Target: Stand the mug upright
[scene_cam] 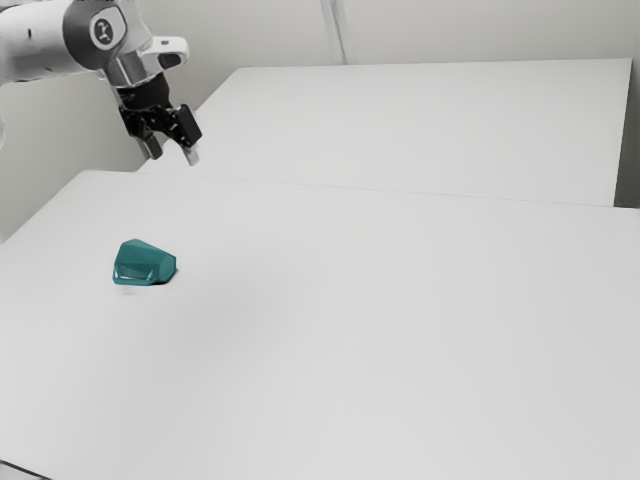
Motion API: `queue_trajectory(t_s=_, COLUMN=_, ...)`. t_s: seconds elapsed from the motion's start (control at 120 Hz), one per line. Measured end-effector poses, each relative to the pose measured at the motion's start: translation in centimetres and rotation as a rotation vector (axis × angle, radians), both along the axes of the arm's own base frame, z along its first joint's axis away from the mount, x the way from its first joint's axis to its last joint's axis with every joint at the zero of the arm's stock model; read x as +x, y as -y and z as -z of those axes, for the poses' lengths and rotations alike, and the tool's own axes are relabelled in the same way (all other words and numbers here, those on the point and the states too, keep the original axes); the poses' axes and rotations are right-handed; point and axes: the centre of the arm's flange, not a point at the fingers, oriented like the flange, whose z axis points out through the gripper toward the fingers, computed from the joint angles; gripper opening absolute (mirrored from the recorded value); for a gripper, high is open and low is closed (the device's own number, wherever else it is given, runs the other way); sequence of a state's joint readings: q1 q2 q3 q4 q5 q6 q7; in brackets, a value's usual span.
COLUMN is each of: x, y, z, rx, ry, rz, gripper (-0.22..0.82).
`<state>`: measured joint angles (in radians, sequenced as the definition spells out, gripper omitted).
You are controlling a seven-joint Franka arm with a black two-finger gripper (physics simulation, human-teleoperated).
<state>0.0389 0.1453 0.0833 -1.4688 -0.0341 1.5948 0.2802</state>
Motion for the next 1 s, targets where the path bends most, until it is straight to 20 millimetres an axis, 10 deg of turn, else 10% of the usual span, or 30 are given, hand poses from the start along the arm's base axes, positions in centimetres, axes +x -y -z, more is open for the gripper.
queue_trajectory(t_s=0.2, x=-1.0, y=-5.6, z=0.2, rx=0.017, ry=0.031, rz=-0.106, gripper=0.60)
queue_trajectory(t_s=0.35, x=-7.6, y=-10.5, z=4.4, rx=-0.024, ry=0.048, rz=-0.217, gripper=0.60)
queue_trajectory(t_s=0.7, x=-15.2, y=-31.3, z=13.6, rx=-0.359, ry=0.362, rz=-0.598, gripper=0.60)
queue_trajectory(t_s=1.0, x=-11.0, y=-36.8, z=21.0, rx=-0.547, ry=0.571, rz=-0.348, gripper=0.60)
